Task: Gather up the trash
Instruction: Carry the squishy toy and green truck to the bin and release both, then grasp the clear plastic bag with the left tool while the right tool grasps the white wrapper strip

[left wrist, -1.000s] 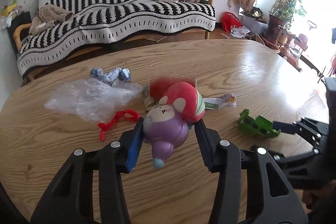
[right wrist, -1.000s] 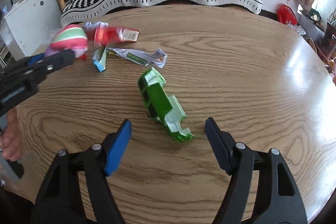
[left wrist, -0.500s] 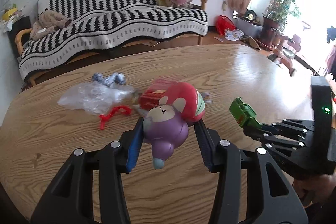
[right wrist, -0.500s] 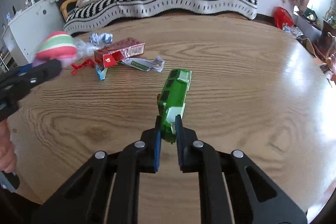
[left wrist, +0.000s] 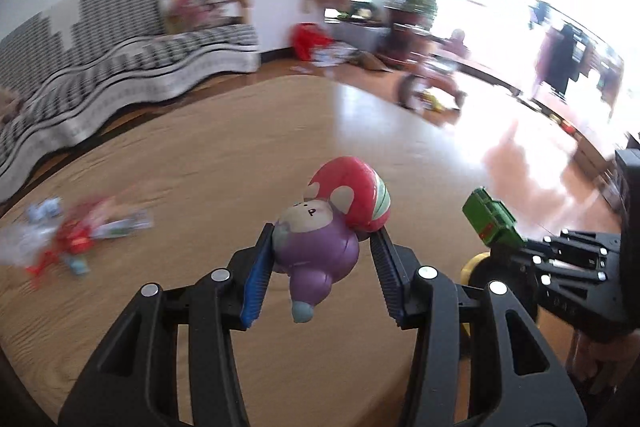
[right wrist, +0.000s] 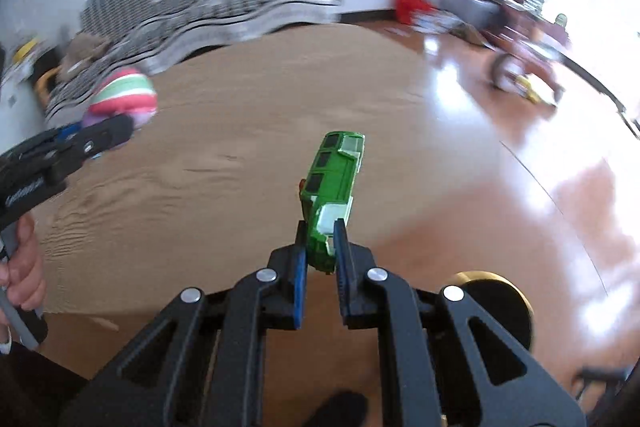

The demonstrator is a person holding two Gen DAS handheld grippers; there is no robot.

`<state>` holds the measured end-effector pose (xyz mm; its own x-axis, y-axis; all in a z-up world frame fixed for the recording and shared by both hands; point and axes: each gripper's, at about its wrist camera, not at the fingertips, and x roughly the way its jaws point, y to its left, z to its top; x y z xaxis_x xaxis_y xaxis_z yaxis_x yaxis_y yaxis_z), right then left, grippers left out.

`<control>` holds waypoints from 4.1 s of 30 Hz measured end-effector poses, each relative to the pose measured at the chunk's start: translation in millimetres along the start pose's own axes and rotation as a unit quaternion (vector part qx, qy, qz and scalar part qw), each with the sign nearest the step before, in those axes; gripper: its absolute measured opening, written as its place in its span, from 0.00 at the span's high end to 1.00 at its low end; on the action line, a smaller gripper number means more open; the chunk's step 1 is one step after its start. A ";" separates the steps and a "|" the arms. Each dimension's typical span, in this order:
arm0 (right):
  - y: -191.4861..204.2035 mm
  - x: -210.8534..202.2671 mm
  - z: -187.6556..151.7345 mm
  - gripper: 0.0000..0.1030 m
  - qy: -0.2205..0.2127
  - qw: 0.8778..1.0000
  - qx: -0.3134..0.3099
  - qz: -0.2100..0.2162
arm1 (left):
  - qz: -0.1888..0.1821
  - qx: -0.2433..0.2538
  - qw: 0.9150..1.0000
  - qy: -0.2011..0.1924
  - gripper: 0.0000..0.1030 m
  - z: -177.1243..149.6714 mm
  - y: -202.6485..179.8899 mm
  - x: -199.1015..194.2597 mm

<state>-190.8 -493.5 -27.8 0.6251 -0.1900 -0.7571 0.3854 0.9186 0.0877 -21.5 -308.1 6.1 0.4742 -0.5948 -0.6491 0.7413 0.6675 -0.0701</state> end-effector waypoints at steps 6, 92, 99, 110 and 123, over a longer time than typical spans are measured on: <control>-108.9 -27.3 -45.2 0.87 0.009 0.993 0.099 -0.071 | -0.076 0.065 0.995 0.020 0.54 -12.3 -112.5 33.4; 150.3 62.3 62.1 0.18 0.014 0.993 -0.030 0.113 | 0.154 -0.173 0.973 0.017 0.10 -49.0 212.2 -61.2; 261.8 115.6 91.8 0.18 0.016 0.982 -0.110 0.154 | 0.242 -0.264 0.934 0.008 0.10 -88.3 316.2 -86.5; 303.0 204.6 122.9 0.18 0.056 0.976 -0.128 0.168 | 0.218 -0.350 0.911 -0.004 0.08 -79.7 387.0 -37.5; 323.4 206.7 115.4 0.85 0.053 0.961 -0.191 0.191 | 0.195 -0.344 0.918 0.018 0.78 -73.9 385.8 -4.2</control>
<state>141.4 -275.7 -81.3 0.5906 0.2049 -0.7805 -0.1486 0.9783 0.1444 227.4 -15.0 -74.2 0.6148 -0.2430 -0.7503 0.0360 0.9590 -0.2810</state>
